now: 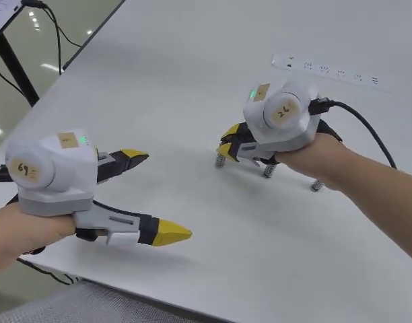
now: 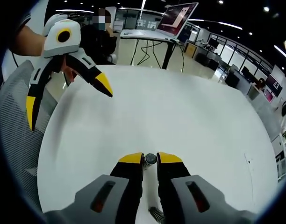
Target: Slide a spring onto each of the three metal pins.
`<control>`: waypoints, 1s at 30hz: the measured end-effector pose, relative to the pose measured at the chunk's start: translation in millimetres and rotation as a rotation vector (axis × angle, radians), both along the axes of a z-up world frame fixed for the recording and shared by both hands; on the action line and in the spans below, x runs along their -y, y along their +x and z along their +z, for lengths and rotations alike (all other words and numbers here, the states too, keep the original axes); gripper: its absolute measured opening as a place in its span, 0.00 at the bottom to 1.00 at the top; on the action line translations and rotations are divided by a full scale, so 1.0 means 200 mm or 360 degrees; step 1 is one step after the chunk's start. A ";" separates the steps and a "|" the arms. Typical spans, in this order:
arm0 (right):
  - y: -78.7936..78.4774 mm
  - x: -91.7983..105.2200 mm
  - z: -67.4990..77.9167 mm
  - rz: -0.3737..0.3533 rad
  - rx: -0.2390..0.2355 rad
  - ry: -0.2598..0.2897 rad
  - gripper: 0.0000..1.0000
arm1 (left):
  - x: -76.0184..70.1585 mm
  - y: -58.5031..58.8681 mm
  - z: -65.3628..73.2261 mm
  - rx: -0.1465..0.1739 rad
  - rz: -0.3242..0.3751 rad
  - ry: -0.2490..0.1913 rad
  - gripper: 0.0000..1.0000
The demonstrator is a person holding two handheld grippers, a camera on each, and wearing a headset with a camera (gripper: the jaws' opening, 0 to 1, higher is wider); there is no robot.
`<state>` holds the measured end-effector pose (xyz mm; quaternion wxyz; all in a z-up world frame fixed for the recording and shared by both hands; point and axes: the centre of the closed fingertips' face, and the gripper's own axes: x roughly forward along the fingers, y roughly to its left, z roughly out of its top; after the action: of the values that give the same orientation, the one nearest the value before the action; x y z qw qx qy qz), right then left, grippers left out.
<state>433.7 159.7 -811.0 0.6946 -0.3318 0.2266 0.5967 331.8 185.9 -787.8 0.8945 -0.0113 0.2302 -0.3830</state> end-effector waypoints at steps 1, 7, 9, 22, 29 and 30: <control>0.00 0.00 -0.01 -0.0002 -0.0008 -0.0005 0.09 | 0.00 0.00 0.00 -0.0002 -0.0002 0.0000 0.95; 0.00 -0.01 0.00 -0.0031 -0.0040 0.0036 0.09 | 0.01 0.00 0.00 -0.0002 -0.0009 -0.0001 0.95; 0.00 -0.01 0.00 -0.0027 -0.0048 0.0047 0.11 | 0.02 0.01 0.01 0.0001 -0.0009 -0.0004 0.95; -0.05 0.10 0.11 -0.0179 -0.0179 0.0255 0.22 | 0.06 0.04 0.07 0.0034 -0.0024 -0.0007 0.95; -0.11 0.20 0.17 -0.0279 -0.0224 0.0453 0.35 | 0.09 0.07 0.10 0.0062 -0.0039 -0.0011 0.96; -0.13 0.21 0.18 -0.0283 -0.0230 0.0485 0.37 | 0.09 0.07 0.10 0.0065 -0.0042 -0.0009 0.96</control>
<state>408.4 117.0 -775.4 0.7687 -0.1579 0.2114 0.5827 345.9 167.6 -766.9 0.8939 -0.0032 0.2109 -0.3955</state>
